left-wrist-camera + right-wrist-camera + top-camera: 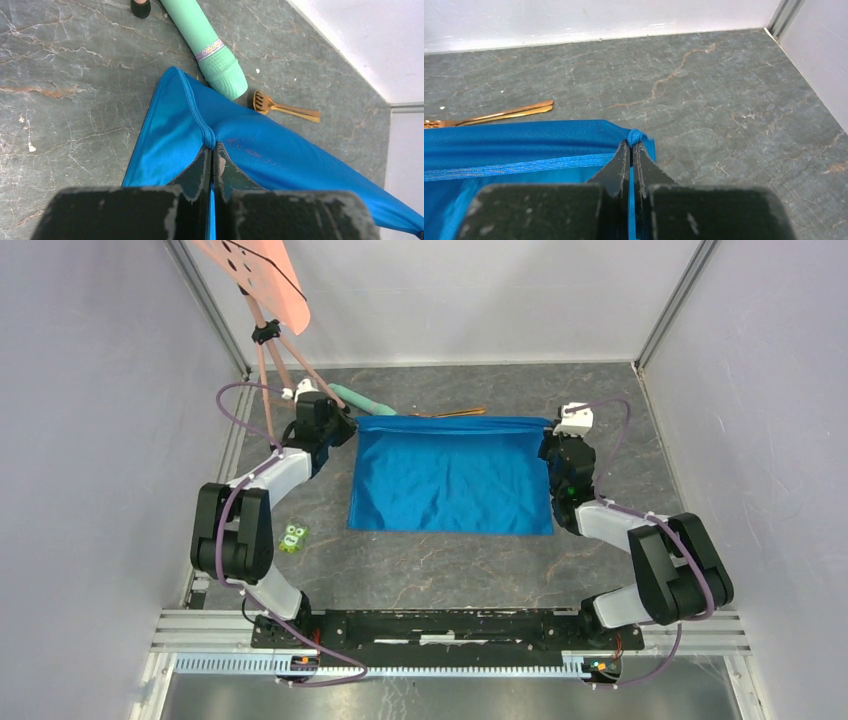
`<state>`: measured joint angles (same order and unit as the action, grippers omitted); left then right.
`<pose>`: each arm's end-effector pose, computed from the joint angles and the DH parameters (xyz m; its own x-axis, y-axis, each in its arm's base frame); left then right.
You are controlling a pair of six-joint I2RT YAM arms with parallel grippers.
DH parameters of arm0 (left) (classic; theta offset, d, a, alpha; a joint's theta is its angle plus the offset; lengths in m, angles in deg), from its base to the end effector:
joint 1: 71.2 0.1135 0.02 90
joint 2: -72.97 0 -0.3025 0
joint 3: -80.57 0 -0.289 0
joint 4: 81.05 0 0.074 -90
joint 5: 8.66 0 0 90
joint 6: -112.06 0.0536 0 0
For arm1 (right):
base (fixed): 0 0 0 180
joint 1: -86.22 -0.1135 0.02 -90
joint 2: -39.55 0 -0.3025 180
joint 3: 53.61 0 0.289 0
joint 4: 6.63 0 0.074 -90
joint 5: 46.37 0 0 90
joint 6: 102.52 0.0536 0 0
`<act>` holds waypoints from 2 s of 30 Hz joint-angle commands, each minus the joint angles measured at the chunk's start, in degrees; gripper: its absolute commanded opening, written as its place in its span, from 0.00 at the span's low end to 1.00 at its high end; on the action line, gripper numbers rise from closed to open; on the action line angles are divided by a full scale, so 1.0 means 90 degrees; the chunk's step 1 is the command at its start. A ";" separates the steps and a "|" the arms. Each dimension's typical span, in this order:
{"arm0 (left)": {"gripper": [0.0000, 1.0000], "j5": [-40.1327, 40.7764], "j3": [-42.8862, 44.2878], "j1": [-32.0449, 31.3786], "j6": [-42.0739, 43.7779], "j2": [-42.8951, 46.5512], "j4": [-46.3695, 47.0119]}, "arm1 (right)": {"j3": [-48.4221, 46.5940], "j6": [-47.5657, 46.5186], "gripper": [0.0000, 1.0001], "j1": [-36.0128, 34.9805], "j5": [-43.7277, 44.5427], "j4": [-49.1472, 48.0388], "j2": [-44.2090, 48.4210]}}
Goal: Fold the napkin into a case and place the utensils inside
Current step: Flatten out the napkin at the center of the board, then fold and flatten the napkin at the center of the board, then smooth out the rectangle-folded napkin at the center of the board.
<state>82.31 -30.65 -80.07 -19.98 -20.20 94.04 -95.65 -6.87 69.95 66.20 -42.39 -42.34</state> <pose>0.4064 -0.0625 0.2338 -0.4526 -0.6070 -0.6532 -0.2201 0.7859 -0.5778 0.3152 0.0706 0.2190 -0.0574 0.0779 -0.9953 0.1150 0.9908 0.0710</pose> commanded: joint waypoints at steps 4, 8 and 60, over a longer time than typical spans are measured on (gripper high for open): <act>0.02 -0.0078 0.0370 0.0275 -0.0510 0.0136 -0.0529 | -0.0584 0.0240 0.00 0.0098 -0.0005 0.1268 0.0460; 0.02 -0.0293 0.0287 0.0275 -0.0761 0.0406 -0.1816 | -0.0542 0.0938 0.00 0.0093 -0.0436 0.2684 0.1071; 0.02 -0.1728 -0.2100 0.0204 -0.0085 0.1456 -0.2204 | 0.1363 0.1655 0.00 0.0107 -0.1665 0.4872 0.3282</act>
<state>67.20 -49.39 -78.08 -23.06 -8.31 74.74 -82.47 7.36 70.60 51.73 0.86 -15.41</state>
